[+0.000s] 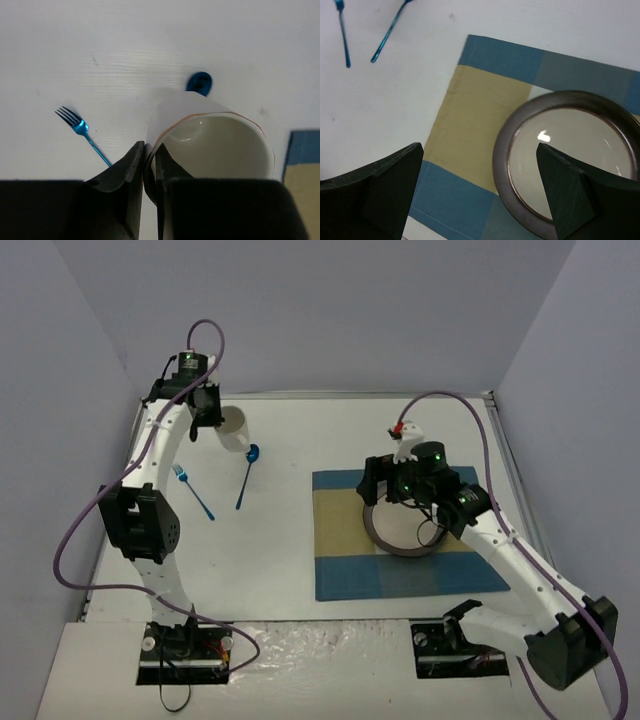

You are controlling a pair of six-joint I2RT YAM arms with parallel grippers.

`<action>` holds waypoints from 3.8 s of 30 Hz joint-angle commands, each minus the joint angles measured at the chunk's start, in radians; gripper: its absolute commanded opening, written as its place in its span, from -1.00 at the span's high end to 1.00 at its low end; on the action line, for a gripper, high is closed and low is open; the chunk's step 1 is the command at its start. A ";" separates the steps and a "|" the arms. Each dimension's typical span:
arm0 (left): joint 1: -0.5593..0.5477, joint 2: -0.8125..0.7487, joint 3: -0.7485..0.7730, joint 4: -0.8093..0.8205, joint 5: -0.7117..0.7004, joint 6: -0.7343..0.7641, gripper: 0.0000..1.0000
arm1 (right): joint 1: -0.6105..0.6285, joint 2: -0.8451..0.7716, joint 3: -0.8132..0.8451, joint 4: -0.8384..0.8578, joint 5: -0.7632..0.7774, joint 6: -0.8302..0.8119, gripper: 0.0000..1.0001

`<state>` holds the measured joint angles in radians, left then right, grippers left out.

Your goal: Set the dinner table for one person

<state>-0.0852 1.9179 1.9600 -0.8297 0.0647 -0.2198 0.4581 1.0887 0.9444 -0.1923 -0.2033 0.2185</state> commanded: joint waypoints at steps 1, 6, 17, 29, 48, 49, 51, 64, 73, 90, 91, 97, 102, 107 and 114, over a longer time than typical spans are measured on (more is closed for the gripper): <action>-0.120 -0.168 -0.087 0.023 -0.028 -0.086 1.00 | 0.149 0.111 0.122 0.051 0.162 -0.086 -0.83; -0.272 -0.257 -0.217 0.065 -0.089 -0.149 1.00 | 0.345 0.265 0.275 0.051 0.266 -0.152 -0.78; -0.406 -0.310 -0.314 0.139 -0.112 -0.283 1.00 | 0.496 0.447 0.402 0.094 0.352 -0.163 -0.56; -0.454 -0.351 -0.336 0.158 -0.120 -0.317 1.00 | 0.501 0.536 0.438 0.113 0.423 -0.121 -0.30; -0.480 -0.358 -0.327 0.147 -0.105 -0.322 1.00 | 0.501 0.547 0.415 0.173 0.481 -0.116 0.30; -0.480 -0.359 -0.327 0.146 -0.102 -0.322 1.00 | 0.501 0.548 0.412 0.176 0.483 -0.116 0.35; -0.479 -0.361 -0.328 0.144 -0.099 -0.323 1.00 | 0.501 0.547 0.406 0.183 0.491 -0.116 0.56; -0.478 -0.414 -0.349 0.162 -0.086 -0.335 0.42 | 0.499 0.481 0.323 0.252 0.535 -0.149 1.00; -0.431 -0.478 -0.374 0.167 -0.095 -0.339 0.20 | 0.490 0.342 0.213 0.339 0.525 -0.193 1.00; -0.212 -0.661 -0.557 0.274 0.030 -0.237 -0.08 | 0.243 0.071 0.037 0.397 0.385 -0.246 1.00; -0.202 -0.678 -0.582 0.285 0.046 -0.215 -0.13 | 0.207 0.052 0.024 0.398 0.378 -0.258 1.00; -0.173 -0.740 -0.715 0.311 0.084 -0.102 -0.47 | -0.028 -0.008 -0.008 0.435 0.267 -0.366 1.00; -0.166 -0.807 -0.822 0.291 0.099 -0.055 -0.85 | -0.250 -0.027 -0.012 0.429 0.134 -0.472 1.00; -0.165 -0.868 -0.924 0.305 0.080 -0.042 -0.94 | -0.446 -0.028 -0.032 0.418 -0.029 -0.532 1.00; -0.166 -0.879 -0.937 0.285 0.055 -0.044 -0.94 | -0.577 0.034 -0.045 0.423 -0.086 -0.573 1.00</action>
<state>-0.2595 1.0603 1.0055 -0.5926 0.1336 -0.2839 -0.0829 1.1095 0.8625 0.0528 -0.1973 -0.3017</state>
